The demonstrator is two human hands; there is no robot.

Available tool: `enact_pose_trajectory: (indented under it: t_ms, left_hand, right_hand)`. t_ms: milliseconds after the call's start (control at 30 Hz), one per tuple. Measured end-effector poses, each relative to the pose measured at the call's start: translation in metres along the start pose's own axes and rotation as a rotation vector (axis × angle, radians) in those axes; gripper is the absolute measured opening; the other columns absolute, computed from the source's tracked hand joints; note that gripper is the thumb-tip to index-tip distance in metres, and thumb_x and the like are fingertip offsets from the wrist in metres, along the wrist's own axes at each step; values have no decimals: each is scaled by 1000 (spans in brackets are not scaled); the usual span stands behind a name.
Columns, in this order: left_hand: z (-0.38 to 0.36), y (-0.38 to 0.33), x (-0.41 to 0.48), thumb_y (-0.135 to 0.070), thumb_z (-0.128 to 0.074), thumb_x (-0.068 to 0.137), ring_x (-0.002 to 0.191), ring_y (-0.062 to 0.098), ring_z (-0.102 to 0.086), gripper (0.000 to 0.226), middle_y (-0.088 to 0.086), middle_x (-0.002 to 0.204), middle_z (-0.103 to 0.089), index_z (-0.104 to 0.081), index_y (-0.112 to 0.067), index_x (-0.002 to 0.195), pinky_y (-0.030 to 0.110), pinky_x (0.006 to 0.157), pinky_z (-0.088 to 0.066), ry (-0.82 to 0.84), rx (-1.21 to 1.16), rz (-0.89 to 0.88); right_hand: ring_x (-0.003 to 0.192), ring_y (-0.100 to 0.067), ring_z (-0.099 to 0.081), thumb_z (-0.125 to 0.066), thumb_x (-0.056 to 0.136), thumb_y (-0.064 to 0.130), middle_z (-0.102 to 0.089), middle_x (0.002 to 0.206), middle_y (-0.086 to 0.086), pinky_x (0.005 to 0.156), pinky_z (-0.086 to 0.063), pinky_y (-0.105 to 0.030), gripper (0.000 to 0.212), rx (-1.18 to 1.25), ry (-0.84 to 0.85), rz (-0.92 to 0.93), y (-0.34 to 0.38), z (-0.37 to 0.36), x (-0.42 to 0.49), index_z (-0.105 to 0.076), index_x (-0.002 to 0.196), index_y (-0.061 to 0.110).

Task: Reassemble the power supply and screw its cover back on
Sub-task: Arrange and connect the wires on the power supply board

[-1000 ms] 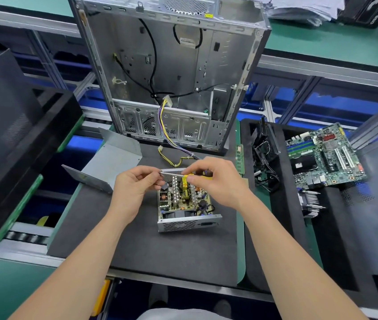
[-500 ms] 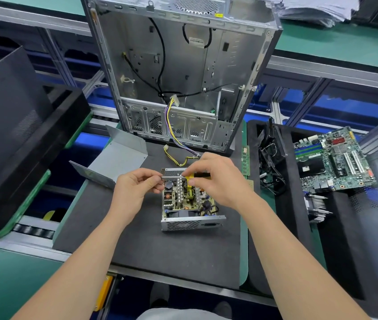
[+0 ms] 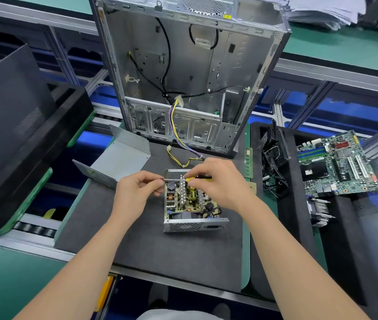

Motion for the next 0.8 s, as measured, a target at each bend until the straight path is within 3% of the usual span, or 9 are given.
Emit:
enact_pose_trajectory:
  t_ms: [167,367,633,700,800]
  left_hand:
    - [-1,4,-1,-3,-72,92,66,13,-73,30,4,77,-78,-80,-31,85,15,67,-55,17,-56,9]
    - [-2,11,3,0,-64,97,74,20,-74,29,11,83,-78,-81,-22,90,22,71,-59,43,-160,25]
    - [0,14,10,-9,-74,92,69,13,-73,29,-3,78,-78,-78,-37,88,17,71,-57,111,121,-55]
    - [1,16,9,-10,-74,91,67,11,-72,28,-6,77,-77,-77,-37,89,15,71,-55,122,178,-61]
    - [-2,22,8,-7,-72,93,68,16,-73,28,2,77,-78,-79,-34,88,21,71,-58,136,41,10]
  right_hand:
    - [97,-9,-57,-75,94,35,-64,92,15,83,-43,-29,14,44,57,-25,1,-3,-1,-81,106,37]
    - [92,-5,-52,-77,93,34,-58,86,20,73,-33,-8,14,12,39,-30,0,2,3,-81,106,36]
    - [88,-3,-56,-80,89,39,-61,86,20,72,-37,-18,14,-24,51,-51,1,-1,3,-82,103,38]
    - [85,3,-61,-85,83,42,-68,81,21,68,-39,-12,13,27,14,-91,-1,-1,2,-82,95,37]
    - [81,6,-64,-91,76,39,-72,79,24,65,-41,-7,14,165,-124,-147,-2,1,2,-79,82,35]
Point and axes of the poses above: each hand's wrist, its own x-axis towards the middle knuckle, its own z-axis out of the back of the hand, y = z × x, the point moved 4 cm from there along x, towards the middle knuckle
